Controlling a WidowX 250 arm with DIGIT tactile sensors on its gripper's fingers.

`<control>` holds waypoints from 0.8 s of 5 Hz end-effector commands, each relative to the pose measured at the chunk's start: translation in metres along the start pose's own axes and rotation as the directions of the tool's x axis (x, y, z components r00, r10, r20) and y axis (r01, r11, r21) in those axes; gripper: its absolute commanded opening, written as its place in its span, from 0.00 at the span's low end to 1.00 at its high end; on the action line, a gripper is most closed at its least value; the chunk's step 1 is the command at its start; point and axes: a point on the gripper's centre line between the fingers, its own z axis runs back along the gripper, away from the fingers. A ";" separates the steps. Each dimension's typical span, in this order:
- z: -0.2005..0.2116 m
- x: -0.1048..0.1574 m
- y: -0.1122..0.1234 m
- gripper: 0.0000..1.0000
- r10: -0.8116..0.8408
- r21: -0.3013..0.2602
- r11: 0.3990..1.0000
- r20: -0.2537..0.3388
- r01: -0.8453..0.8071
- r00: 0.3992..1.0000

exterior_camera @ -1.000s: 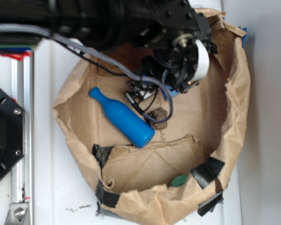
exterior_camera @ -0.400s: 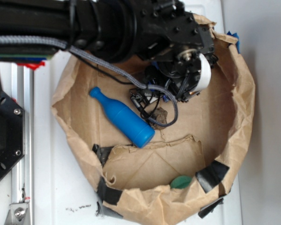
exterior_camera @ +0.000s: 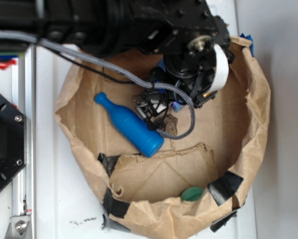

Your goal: Grab the blue sponge.

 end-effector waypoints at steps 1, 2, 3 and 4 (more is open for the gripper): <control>0.082 0.033 -0.029 0.00 0.331 0.163 0.923 0.123 -0.348 0.936; 0.091 0.038 -0.037 0.00 0.523 0.165 0.818 0.189 -0.552 0.831; 0.096 0.041 -0.038 0.00 0.669 0.031 0.734 0.138 -0.679 0.730; 0.091 0.042 -0.038 0.00 0.734 0.005 0.676 0.081 -0.737 0.674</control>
